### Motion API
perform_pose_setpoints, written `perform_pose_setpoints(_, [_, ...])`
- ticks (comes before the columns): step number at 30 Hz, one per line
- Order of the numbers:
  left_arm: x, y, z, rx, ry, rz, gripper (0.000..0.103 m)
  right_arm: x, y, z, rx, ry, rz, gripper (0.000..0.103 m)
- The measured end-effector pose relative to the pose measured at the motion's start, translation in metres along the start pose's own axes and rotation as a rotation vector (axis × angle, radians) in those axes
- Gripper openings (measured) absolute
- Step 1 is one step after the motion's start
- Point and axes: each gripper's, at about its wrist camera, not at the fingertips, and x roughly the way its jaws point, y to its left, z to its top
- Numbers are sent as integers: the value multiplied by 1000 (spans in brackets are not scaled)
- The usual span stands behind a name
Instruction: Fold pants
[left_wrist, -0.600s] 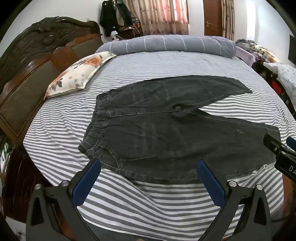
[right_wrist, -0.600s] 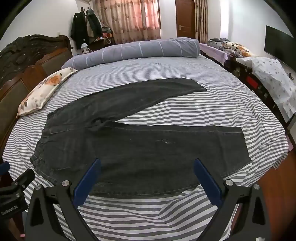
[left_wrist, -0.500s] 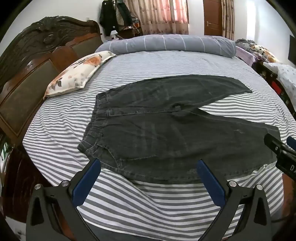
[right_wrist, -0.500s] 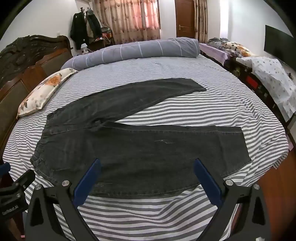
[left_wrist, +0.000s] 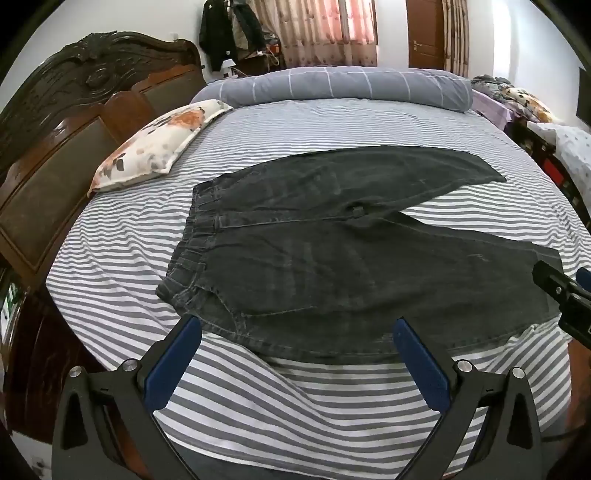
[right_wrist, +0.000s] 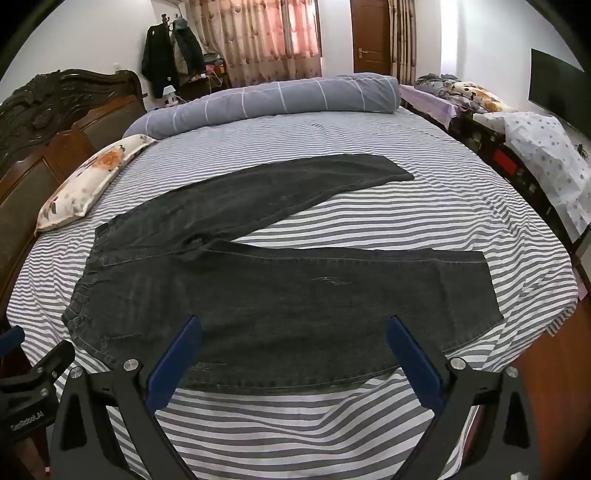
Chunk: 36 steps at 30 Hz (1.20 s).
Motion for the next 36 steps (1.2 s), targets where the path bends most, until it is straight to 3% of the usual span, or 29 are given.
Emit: perform_pose_setpoints(36, [2,3,-2,-4,4,4,103,6,1,-3,7,10,-2,100])
